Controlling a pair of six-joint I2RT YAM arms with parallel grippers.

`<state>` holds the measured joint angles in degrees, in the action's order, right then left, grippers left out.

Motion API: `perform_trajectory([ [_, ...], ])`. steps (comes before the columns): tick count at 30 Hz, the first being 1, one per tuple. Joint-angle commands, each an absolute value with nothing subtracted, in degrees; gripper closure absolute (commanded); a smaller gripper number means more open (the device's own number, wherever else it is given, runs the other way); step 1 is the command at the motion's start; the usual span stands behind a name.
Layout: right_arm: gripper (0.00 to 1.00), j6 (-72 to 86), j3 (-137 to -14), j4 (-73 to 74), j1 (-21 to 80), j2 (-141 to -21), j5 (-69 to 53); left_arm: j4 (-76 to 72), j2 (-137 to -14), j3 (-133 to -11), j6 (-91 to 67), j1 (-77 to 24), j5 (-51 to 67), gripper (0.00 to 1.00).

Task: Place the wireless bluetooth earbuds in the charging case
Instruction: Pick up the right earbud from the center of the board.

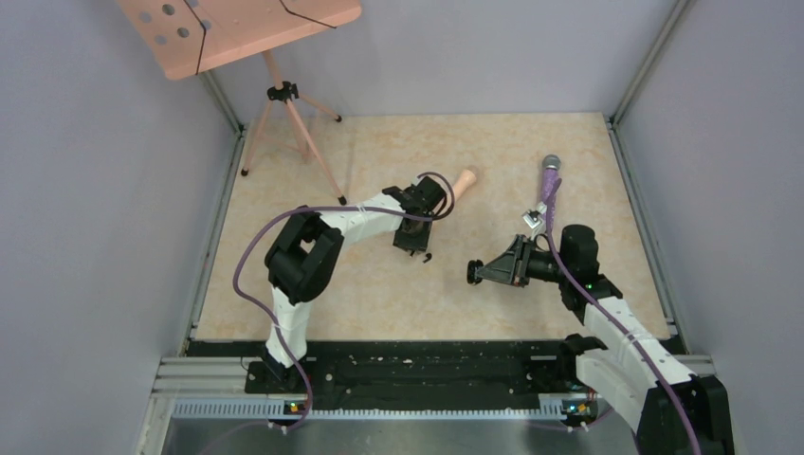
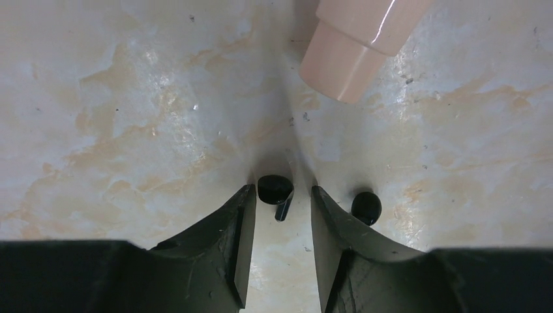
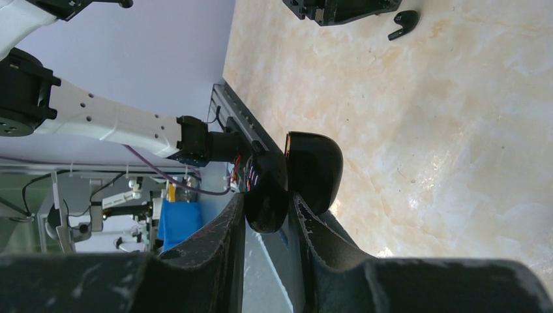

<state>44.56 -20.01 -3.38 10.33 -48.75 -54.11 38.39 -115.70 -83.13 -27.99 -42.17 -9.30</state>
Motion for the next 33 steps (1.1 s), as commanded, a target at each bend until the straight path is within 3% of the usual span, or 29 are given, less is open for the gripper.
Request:
perform_trajectory([
  [1,1.00,44.1,-22.9,-4.5,9.7,-47.8,-54.7,39.1,-118.1,-85.5,-26.4,-41.0,-8.2,0.59],
  [23,1.00,43.8,-24.3,-4.0,9.7,-48.7,-54.8,37.4,-118.0,-84.0,-24.6,-40.9,-6.1,0.69],
  [28,1.00,43.5,-24.1,-4.0,9.7,-48.8,-54.8,37.4,-118.1,-84.0,-24.0,-40.9,-6.6,0.79],
  [33,1.00,43.2,-23.6,-4.1,9.7,-48.9,-55.0,36.5,-116.0,-83.0,-23.9,-40.9,-7.6,0.80],
])
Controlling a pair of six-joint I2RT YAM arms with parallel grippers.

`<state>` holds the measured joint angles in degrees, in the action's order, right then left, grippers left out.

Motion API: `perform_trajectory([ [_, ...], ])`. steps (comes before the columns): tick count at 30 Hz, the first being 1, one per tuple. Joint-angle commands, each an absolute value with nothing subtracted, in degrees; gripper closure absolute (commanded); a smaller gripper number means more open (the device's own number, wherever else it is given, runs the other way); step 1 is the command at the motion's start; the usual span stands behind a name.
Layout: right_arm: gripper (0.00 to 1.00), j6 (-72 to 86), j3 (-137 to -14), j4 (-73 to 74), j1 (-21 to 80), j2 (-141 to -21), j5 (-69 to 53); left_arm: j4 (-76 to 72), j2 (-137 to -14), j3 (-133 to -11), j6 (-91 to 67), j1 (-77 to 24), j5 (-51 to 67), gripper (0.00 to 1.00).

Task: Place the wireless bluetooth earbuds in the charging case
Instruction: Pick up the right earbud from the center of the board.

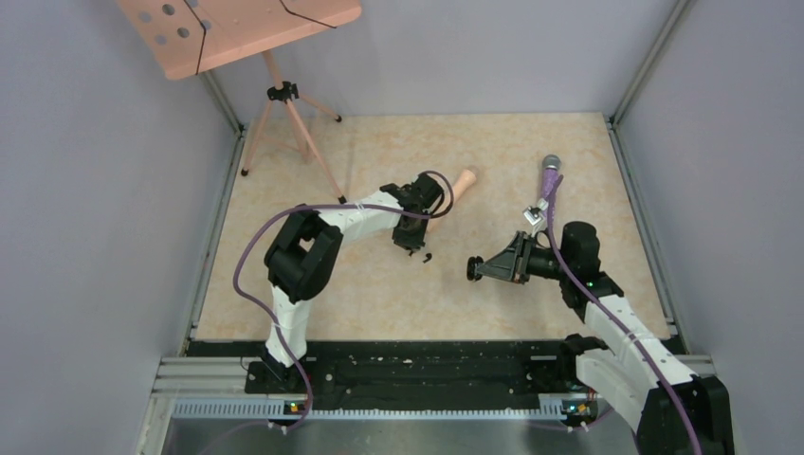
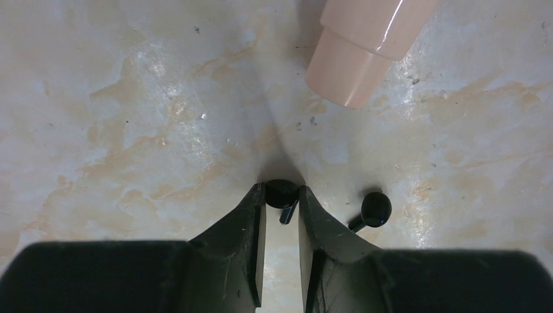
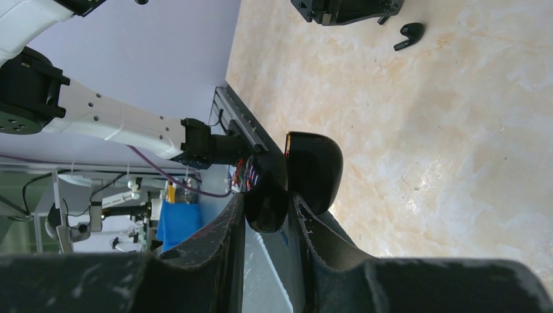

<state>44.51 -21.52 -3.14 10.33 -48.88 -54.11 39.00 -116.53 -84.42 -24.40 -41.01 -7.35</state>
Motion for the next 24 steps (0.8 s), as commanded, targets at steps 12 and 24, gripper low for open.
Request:
perform_trajectory([
  [12,1.00,37.4,-24.3,-1.4,9.7,-53.7,-57.2,33.8,-105.6,-78.9,-23.6,-40.9,-9.7,0.81],
  [24,1.00,52.4,-24.8,-28.8,9.7,-66.4,-69.1,28.3,-89.4,-70.0,-21.1,-40.9,-9.7,0.83],
])
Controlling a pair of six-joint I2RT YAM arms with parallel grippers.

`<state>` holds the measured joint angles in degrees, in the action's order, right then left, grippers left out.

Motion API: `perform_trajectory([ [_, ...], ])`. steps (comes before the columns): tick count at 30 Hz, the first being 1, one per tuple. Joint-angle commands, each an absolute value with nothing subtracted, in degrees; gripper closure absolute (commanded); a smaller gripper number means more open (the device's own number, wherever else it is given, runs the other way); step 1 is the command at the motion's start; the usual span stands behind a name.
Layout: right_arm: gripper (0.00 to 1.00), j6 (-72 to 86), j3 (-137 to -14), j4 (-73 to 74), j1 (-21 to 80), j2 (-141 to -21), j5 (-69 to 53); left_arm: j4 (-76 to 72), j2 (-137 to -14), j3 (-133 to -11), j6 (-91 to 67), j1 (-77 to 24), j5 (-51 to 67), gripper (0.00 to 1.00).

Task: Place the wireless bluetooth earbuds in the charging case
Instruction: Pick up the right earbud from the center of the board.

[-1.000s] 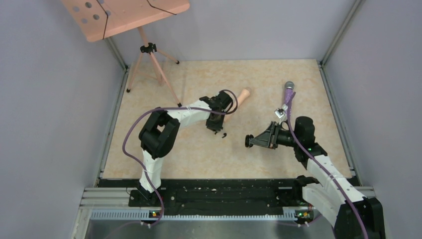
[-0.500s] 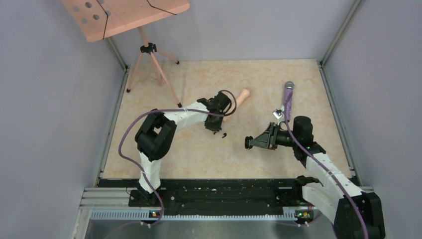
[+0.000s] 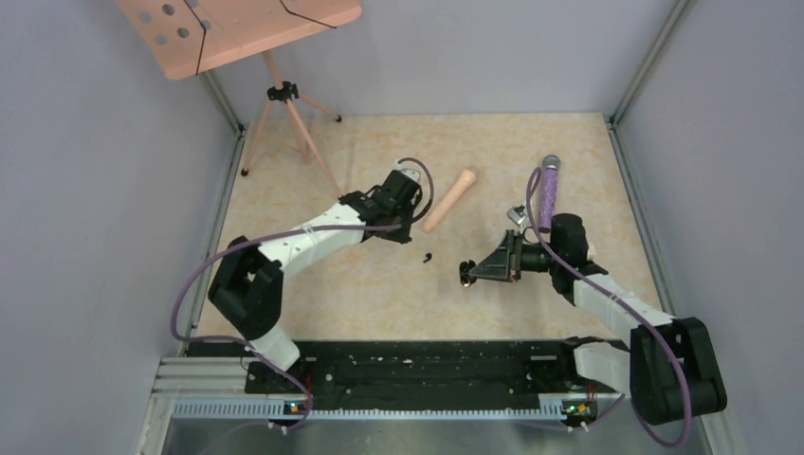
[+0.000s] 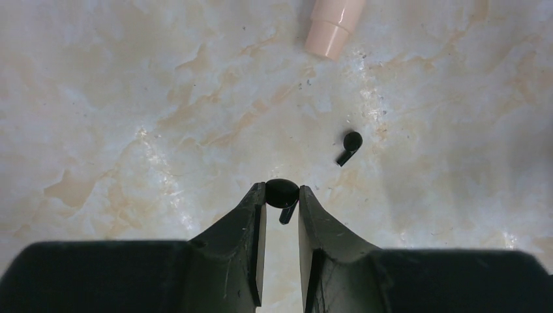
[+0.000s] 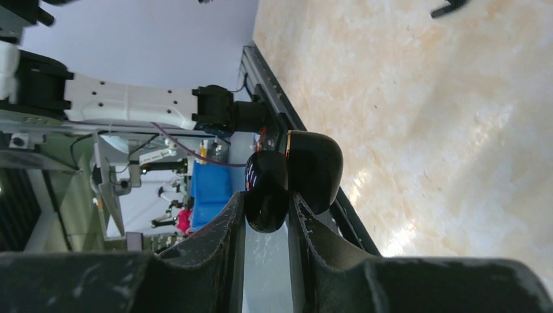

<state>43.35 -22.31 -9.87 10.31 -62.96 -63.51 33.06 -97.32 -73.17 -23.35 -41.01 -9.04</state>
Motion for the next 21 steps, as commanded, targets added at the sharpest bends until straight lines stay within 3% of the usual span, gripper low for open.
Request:
perform_trajectory([
  [1,1.00,54.4,-25.1,-33.0,9.8,-68.0,-69.5,27.1,-87.7,-68.9,-20.4,-40.9,-9.3,0.83],
  [7,1.00,67.5,-26.7,-59.5,13.1,-82.0,-73.1,21.6,-79.1,-65.3,-19.1,-40.9,-6.5,0.83],
  [11,1.00,91.0,-27.9,-95.3,15.3,-97.0,-72.0,12.7,-74.1,-59.1,-18.4,-40.9,-3.8,0.83],
  [15,1.00,94.6,-32.0,-98.9,18.7,-103.9,-70.0,7.9,-71.4,-56.4,-17.9,-40.9,0.5,0.84],
  [21,1.00,96.3,-34.4,-98.8,20.5,-103.1,-69.9,6.2,-68.3,-56.0,-17.4,-40.9,5.7,0.86],
])
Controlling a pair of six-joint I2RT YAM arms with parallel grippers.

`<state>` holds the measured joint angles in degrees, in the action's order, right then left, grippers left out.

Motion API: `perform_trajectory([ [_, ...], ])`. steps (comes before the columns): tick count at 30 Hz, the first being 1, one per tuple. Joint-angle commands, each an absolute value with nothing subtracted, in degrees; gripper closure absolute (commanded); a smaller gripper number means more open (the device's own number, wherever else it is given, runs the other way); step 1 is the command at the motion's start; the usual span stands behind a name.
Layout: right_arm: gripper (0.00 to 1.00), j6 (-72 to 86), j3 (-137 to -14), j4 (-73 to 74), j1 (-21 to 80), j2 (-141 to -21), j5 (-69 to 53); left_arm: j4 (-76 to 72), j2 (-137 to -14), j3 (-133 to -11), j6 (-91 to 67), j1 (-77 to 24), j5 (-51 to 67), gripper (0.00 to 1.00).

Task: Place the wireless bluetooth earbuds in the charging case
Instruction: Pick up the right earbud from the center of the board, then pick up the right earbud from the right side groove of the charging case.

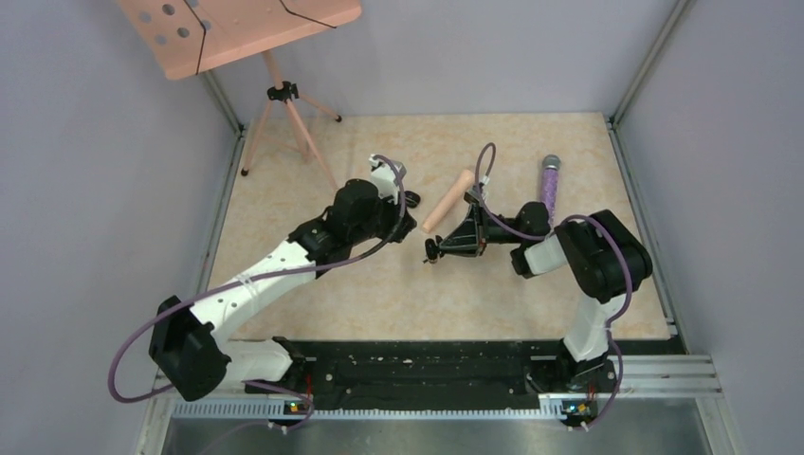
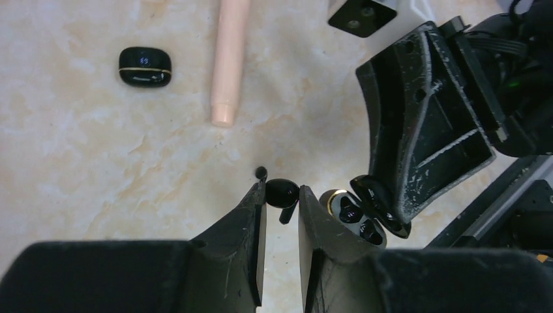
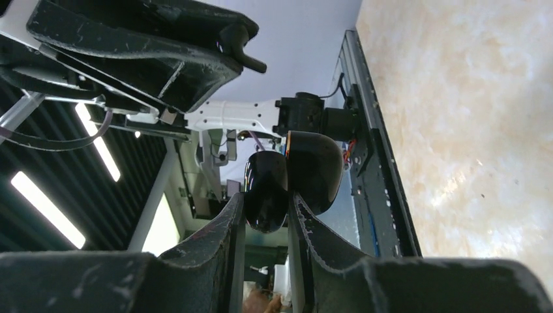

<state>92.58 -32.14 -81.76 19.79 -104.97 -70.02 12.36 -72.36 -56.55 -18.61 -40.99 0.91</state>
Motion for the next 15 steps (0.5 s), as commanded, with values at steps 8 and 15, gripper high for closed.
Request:
perform_trajectory([
  [8,1.00,96.6,-31.7,-98.8,21.1,-100.9,-69.3,4.2,-61.9,-52.8,-18.3,-40.9,16.5,0.87],
  [15,1.00,97.3,-29.9,-98.8,21.7,-99.9,-67.2,1.0,-61.3,-50.1,-19.1,-41.0,25.0,0.89],
])
